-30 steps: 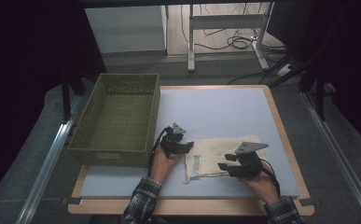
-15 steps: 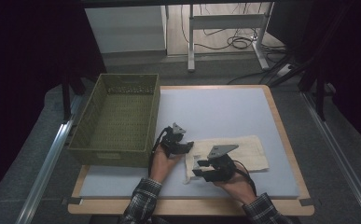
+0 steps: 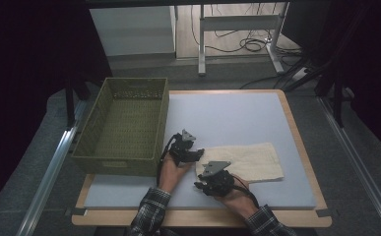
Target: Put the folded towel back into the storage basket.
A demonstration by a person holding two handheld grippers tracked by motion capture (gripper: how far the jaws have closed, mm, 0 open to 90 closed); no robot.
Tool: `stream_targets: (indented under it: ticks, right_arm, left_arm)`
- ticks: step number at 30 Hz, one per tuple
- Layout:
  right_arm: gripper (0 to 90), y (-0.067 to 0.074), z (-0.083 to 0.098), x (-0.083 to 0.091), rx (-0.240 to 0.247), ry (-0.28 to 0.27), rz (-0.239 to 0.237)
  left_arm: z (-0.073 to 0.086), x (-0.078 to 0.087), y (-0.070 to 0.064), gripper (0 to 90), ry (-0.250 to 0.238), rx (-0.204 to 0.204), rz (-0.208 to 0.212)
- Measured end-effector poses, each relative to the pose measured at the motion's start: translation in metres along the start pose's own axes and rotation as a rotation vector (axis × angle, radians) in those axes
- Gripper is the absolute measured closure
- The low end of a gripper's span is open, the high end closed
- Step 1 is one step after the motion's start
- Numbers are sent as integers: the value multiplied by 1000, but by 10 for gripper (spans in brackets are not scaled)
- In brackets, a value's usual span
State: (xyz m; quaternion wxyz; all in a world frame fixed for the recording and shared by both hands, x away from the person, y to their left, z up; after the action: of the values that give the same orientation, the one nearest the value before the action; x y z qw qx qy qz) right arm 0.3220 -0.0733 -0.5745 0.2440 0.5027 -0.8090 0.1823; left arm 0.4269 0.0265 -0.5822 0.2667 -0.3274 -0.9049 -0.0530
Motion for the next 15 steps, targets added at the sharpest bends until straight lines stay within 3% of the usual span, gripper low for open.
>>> stream_targets:
  ticks: [3, 8, 10, 12, 15]
  right_arm:
    - [826, -2, 0, 1, -10, 8, 1]
    - [850, -6, 1, 2, -68, -1, -24]
    - [852, -6, 0, 3, -70, 0, -29]
    - [852, -5, -2, 5, -63, -5, -30]
    - [851, -5, -8, 11, -62, -28, -24]
  left_arm:
    - [0, 1, 1, 533, -6, 14, 2]
    - [0, 1, -6, 810, -9, -26, 64]
    - [-1, 2, -8, 849, -8, -22, 53]
    - [-2, 2, -8, 863, -16, 8, 51]
    - [-8, 5, -9, 866, -56, 22, 49]
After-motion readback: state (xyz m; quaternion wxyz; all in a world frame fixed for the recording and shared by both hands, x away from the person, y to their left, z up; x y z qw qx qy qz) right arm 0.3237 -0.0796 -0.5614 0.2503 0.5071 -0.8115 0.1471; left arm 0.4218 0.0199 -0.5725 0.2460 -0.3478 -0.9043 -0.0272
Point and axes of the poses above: each handheld gripper's, and its own axes: x roughly backward along the jaws, z roughly out of its underside, y roughly to its left, the point moved 6 cm from there along -x, roughly forward along the jaws, and after that the axes turned 10 degrees about -y, right-handed, at the moved point
